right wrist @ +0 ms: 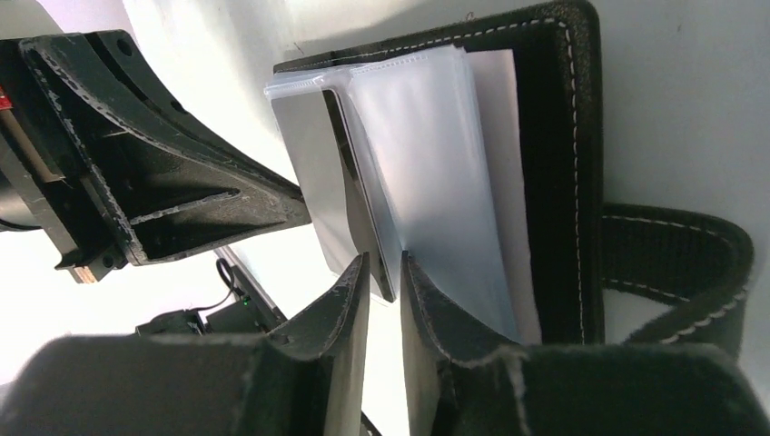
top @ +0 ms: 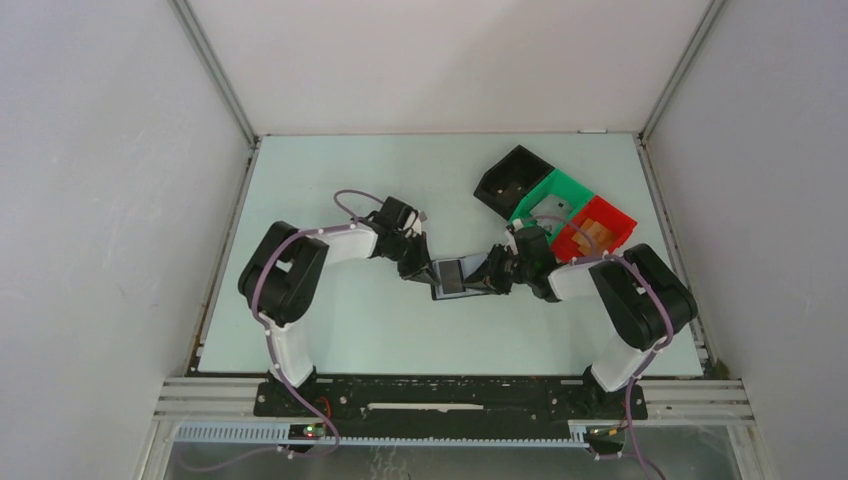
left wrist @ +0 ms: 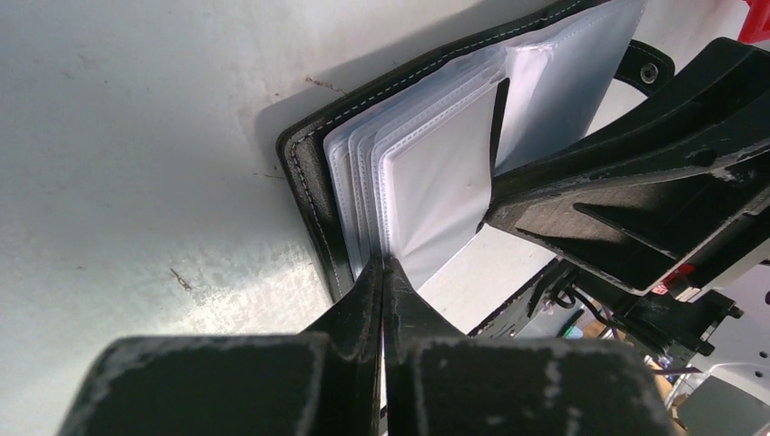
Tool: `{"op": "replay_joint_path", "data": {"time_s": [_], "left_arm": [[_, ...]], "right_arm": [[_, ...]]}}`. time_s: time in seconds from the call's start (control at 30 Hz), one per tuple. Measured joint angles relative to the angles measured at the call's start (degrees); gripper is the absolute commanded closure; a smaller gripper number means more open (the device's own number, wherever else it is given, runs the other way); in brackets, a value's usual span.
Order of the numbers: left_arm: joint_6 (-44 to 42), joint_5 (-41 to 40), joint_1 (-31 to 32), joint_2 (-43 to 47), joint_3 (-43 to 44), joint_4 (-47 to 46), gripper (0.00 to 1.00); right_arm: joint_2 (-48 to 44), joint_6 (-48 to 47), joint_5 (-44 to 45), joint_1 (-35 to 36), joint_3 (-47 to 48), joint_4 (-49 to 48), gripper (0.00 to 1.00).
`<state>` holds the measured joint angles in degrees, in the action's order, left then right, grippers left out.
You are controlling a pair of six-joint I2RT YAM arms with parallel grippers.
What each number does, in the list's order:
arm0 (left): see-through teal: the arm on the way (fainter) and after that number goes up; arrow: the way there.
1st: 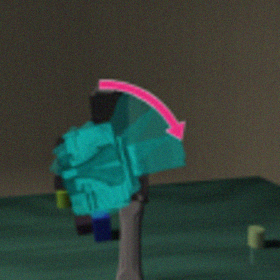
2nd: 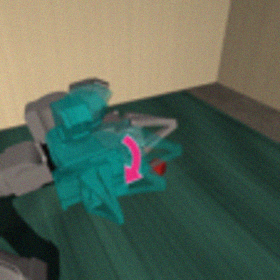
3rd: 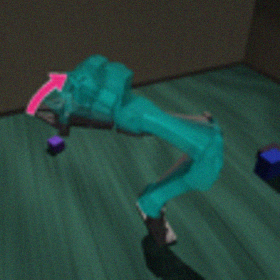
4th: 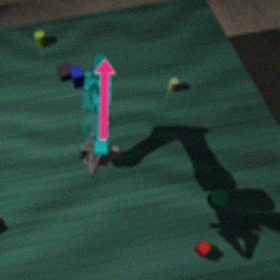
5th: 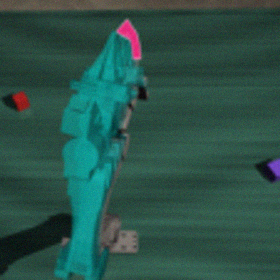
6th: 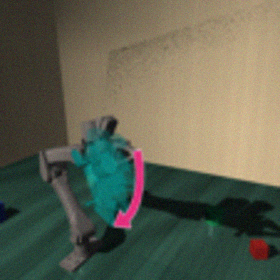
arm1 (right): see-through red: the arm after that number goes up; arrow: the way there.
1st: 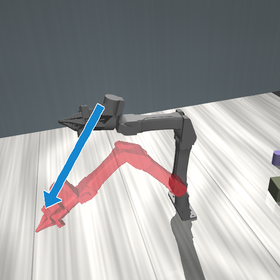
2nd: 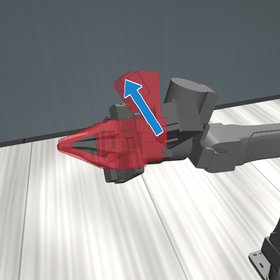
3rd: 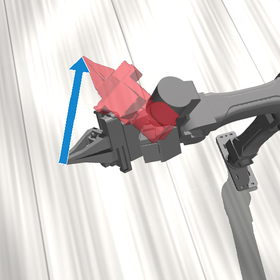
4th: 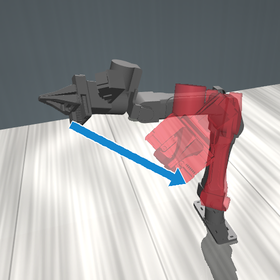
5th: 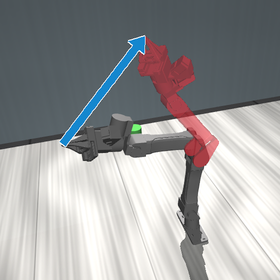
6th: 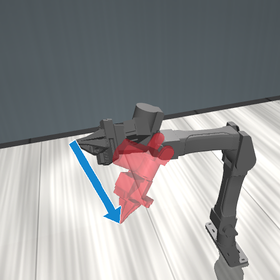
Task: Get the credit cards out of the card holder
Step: Remove the credit card from the card holder.
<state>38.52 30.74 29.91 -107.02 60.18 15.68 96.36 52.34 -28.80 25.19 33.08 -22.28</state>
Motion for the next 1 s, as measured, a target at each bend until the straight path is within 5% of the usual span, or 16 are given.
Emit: {"op": "replay_joint_path", "data": {"time_s": [0.17, 0.33, 1.0], "left_arm": [[-0.04, 0.92, -0.22, -1.01, 1.31, 1.22, 1.0], [-0.48, 1.11, -0.44, -1.6, 2.23, 2.05, 1.0], [-1.05, 1.2, -0.81, -1.75, 2.51, 2.27, 1.0]], "right_arm": [[1.88, -0.09, -1.22, 0.24, 0.76, -0.79, 0.8], [2.43, -0.13, -1.46, 0.31, 1.22, -0.92, 1.0], [-0.37, -2.19, -0.26, -2.67, 0.09, 1.42, 1.0]]}}
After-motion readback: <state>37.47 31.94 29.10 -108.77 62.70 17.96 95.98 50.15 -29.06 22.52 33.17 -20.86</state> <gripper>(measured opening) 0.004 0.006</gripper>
